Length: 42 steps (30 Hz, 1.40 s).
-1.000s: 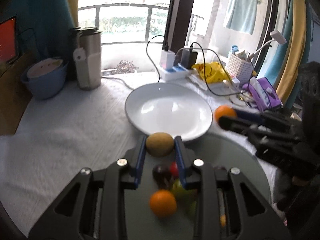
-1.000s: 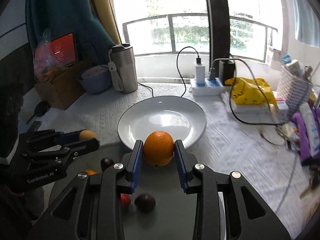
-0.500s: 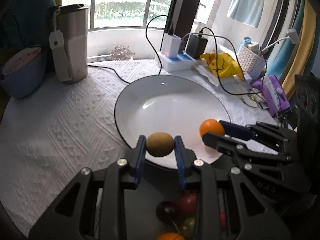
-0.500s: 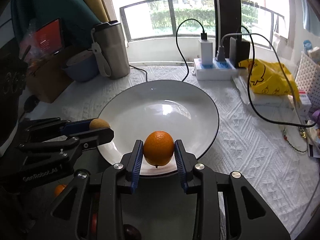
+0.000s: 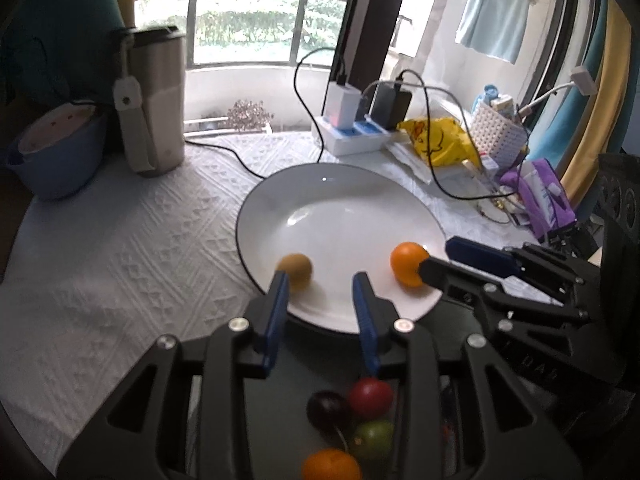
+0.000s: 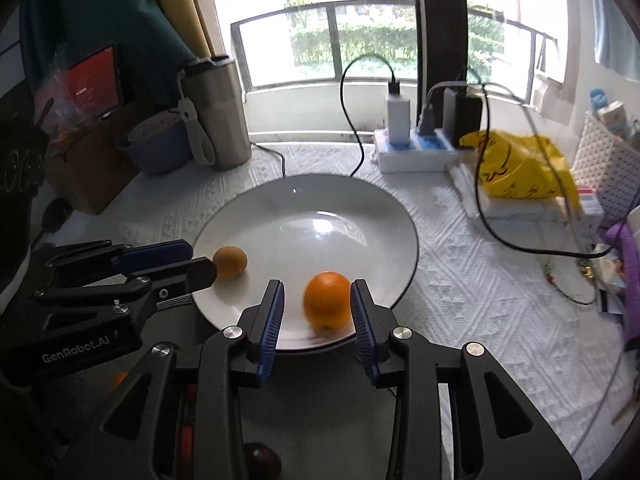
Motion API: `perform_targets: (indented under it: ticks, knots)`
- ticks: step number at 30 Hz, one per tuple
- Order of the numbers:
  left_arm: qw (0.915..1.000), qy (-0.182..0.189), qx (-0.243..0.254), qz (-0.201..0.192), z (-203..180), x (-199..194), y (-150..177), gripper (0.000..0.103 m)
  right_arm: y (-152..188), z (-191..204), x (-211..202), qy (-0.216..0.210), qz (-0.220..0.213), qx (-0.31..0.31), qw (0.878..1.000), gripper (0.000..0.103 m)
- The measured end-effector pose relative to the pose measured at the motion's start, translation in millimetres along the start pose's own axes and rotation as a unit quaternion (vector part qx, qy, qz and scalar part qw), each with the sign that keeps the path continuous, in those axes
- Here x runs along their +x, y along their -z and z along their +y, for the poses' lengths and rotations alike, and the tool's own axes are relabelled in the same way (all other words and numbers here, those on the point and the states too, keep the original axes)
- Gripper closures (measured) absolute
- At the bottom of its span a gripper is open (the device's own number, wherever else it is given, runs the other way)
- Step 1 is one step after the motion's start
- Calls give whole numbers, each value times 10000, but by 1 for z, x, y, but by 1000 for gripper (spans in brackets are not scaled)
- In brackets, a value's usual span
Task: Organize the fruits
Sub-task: 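Carry both fruits to the white bowl and open both grippers, then grasp a small brown fruit with the right gripper while the left grasps another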
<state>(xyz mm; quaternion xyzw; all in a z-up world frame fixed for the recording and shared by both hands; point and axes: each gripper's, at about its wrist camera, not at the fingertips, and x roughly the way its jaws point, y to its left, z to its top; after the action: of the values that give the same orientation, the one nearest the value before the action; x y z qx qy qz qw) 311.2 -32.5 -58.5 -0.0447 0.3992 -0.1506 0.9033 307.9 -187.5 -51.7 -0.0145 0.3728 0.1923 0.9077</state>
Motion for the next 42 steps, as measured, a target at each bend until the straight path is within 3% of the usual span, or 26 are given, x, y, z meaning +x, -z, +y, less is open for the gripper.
perform_targets:
  ticks: [1, 19, 32, 34, 36, 37, 42]
  knots:
    - [10000, 9, -9, -27, 0, -4, 1, 58, 0, 1, -5, 10, -34, -5, 10000, 66]
    - [9995, 31, 3, -328, -16, -77, 62, 57, 46, 35, -80, 150, -195, -86, 9997, 66]
    - [9995, 86, 50, -291, -28, -95, 113, 56, 95, 49, -95, 167, 8, -58, 9998, 66]
    - [9996, 63, 33, -263, -28, -96, 120, 51, 101, 54, -96, 102, 46, -62, 9999, 66]
    - [9997, -1, -22, -242, -25, -97, 126, 34, 106, 60, -95, 22, 83, -126, 9999, 66]
    - [9997, -16, -58, -245, -24, -97, 129, 32, 108, 63, -94, 1, 107, -153, 9998, 66]
    - [9998, -77, -122, -163, -18, -99, 140, 31, 118, 76, -83, -181, 289, -262, 9991, 65]
